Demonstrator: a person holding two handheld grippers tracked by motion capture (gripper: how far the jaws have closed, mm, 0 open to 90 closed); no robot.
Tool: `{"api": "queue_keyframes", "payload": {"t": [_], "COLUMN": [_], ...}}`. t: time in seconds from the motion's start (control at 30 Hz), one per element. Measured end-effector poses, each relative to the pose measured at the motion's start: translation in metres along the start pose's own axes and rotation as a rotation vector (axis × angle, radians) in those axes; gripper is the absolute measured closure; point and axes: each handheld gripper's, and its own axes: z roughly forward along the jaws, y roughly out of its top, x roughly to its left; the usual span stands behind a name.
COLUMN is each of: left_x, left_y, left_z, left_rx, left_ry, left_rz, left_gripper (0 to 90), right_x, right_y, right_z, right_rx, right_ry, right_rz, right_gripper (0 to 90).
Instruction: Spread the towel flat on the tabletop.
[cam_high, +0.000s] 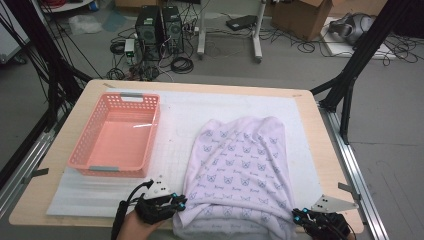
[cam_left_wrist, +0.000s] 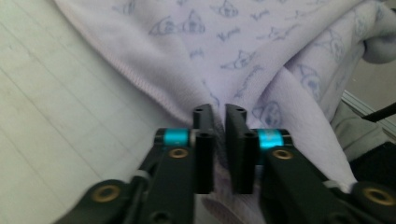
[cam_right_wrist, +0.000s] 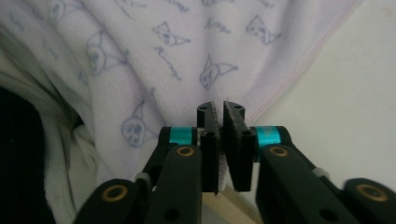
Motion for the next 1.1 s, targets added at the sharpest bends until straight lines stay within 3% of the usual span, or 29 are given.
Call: {"api": "queue_keyframes", "payload": {"t": [0.03, 0.07, 0.2, 0.3, 0.4, 0.5, 0.57, 0.6, 0.67, 0.73, 0.77, 0.8, 0.97, 1.1], "left_x": [0.003, 0.007, 0.024, 0.039, 0.048, 0.053, 0.053, 0.052, 0.049, 0.049, 0.048, 0.045, 0.040, 0.032], "left_y": [0.004, 0.009, 0.027, 0.036, 0.042, 0.046, 0.047, 0.046, 0.045, 0.045, 0.045, 0.045, 0.037, 0.024], "left_z": [0.000, 0.001, 0.014, 0.035, 0.058, 0.073, 0.079, 0.081, 0.083, 0.081, 0.080, 0.080, 0.066, 0.051], "left_rx": [-0.024, -0.045, -0.094, -0.075, -0.035, 0.010, 0.015, 0.019, 0.021, 0.020, 0.027, 0.034, 0.052, 0.050], "left_ry": [0.018, 0.033, 0.102, 0.156, 0.196, 0.202, 0.204, 0.206, 0.241, 0.219, 0.210, 0.221, 0.200, 0.146], "left_rz": [-0.012, -0.017, -0.053, -0.073, -0.091, -0.087, -0.091, -0.087, -0.036, -0.043, -0.048, -0.042, -0.053, -0.050], "left_gripper": [60.7, 57.0, 49.6, 48.7, 48.1, 48.8, 49.0, 50.6, 54.5, 67.0, 83.7, 86.2, 86.9, 86.8], "right_x": [-0.001, -0.003, -0.010, -0.022, -0.032, -0.037, -0.038, -0.039, -0.040, -0.040, -0.039, -0.039, -0.040, -0.036], "right_y": [0.003, 0.007, 0.025, 0.037, 0.046, 0.051, 0.054, 0.055, 0.057, 0.058, 0.059, 0.060, 0.052, 0.041], "right_z": [0.000, 0.000, 0.011, 0.029, 0.053, 0.074, 0.083, 0.086, 0.087, 0.088, 0.087, 0.087, 0.076, 0.065], "right_rx": [-0.016, -0.040, -0.109, -0.128, -0.116, -0.082, -0.073, -0.078, -0.080, -0.075, -0.068, -0.061, -0.048, -0.033], "right_ry": [-0.007, -0.018, -0.060, -0.104, -0.134, -0.153, -0.166, -0.169, -0.161, -0.134, -0.136, -0.136, -0.110, -0.086], "right_rz": [0.006, 0.018, 0.044, 0.067, 0.100, 0.110, 0.110, 0.116, 0.124, 0.115, 0.108, 0.107, 0.102, 0.082], "right_gripper": [74.1, 67.0, 59.5, 56.8, 56.7, 57.7, 59.4, 60.4, 69.9, 84.7, 85.9, 86.4, 87.1, 87.2]}}
